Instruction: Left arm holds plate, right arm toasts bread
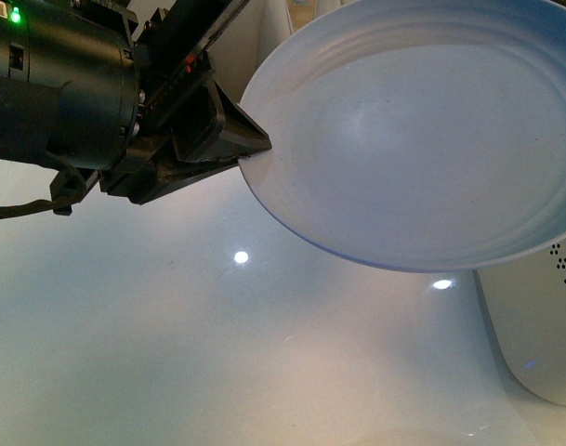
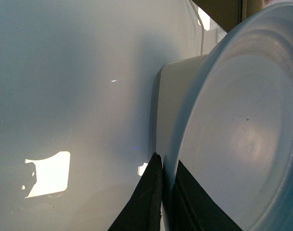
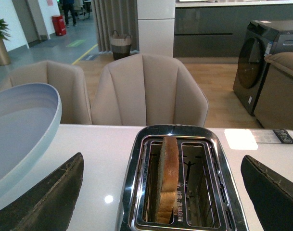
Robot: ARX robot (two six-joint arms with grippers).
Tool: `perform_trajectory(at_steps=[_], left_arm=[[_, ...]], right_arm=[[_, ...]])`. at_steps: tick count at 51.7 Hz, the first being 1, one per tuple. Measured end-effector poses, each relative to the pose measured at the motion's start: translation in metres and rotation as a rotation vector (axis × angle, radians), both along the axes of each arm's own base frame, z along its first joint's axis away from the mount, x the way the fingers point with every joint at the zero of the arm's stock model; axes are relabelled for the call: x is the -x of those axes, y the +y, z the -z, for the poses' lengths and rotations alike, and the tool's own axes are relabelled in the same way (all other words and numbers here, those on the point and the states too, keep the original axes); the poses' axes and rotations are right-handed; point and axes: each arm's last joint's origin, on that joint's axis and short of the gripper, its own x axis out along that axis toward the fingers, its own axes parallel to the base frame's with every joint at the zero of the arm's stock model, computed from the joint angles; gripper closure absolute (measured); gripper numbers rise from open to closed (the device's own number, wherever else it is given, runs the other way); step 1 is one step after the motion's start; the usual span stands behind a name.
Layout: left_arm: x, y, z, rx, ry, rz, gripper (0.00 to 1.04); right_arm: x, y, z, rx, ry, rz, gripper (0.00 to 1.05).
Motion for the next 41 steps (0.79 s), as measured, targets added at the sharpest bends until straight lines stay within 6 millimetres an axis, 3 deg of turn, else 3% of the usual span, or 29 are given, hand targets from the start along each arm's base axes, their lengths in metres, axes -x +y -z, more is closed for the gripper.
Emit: perform_trajectory(at_steps=[8, 14, 17, 27, 37, 41], left_arm=[[0.001, -0.001, 0.001, -0.045, -0.006, -0.023, 1.02], [0.003, -0.001, 0.003, -0.417, -0.044, -0.166, 1.02], [0.003, 0.002, 0.003, -0.513, -0.065, -0.187, 1.02], [-0.007, 0.005, -0.010, -0.534, -0.114, -0.160, 1.02], [-0.027, 0.021, -0.025, -0.475, -0.131, -0.176, 1.02], [-0.041, 0.037, -0.034, -0.434, -0.137, -0.196, 1.02]], right_arm=[[0.000, 0.000, 0.000, 0.000, 0.000, 0.000, 0.09], [0.000, 0.000, 0.000, 0.000, 0.000, -0.001, 0.09], [0.000, 0.000, 0.000, 0.000, 0.000, 0.000, 0.09], [0.000, 0.000, 0.000, 0.000, 0.000, 0.000, 0.09], [0.000, 0.000, 0.000, 0.000, 0.000, 0.000, 0.09], [0.000, 0.000, 0.000, 0.000, 0.000, 0.000, 0.09]])
